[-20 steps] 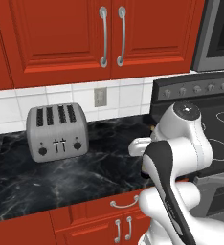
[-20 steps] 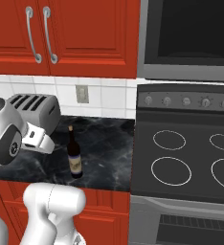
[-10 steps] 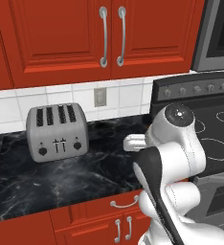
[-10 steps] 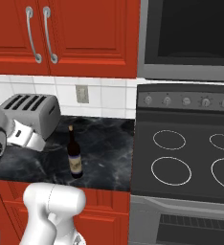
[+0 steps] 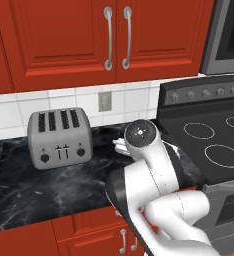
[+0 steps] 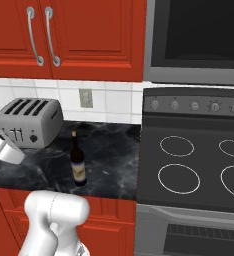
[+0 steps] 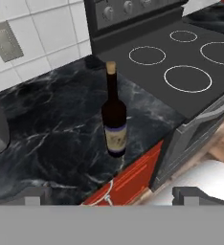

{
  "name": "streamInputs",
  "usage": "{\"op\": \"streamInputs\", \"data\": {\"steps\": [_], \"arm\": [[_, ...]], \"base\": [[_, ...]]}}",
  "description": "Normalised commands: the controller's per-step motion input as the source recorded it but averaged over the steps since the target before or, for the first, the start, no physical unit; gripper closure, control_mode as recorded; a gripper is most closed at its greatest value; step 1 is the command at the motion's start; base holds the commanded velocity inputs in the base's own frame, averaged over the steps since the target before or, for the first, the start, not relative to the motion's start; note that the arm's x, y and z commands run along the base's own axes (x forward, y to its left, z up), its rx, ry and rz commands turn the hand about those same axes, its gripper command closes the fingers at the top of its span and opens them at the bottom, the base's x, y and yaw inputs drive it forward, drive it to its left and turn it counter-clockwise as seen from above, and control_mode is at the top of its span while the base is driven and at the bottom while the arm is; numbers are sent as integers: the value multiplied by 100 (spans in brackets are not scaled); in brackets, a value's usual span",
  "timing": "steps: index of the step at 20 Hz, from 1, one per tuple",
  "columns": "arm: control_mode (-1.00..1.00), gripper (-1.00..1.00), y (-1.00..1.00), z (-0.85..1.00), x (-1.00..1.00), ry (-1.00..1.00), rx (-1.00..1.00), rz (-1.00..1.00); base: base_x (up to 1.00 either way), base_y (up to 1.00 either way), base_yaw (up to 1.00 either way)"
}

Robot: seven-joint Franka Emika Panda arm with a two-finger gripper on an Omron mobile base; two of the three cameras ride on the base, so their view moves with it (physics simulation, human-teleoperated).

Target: There is a wine glass and glass cup on the dining counter. Place the wine bottle next to the wine glass and the juice bottle next to the glass cup.

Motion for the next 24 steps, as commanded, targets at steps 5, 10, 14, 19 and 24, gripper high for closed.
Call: {"op": "streamInputs", "data": {"steps": [5, 10, 14, 19, 24], "arm": [[-100, -100, 1, 0, 0, -9, 0, -18], [-100, -100, -6, 0, -6, -9, -2, -11], [-100, -100, -7, -2, -1, -15, -16, -7], [-100, -100, -10, -8, 3, -7, -17, -3], [-100, -100, -12, -1, 5, -3, -11, -5]], "base": [[0, 0, 0], [0, 0, 0], [0, 0, 0], [0, 0, 0], [0, 0, 0]]}}
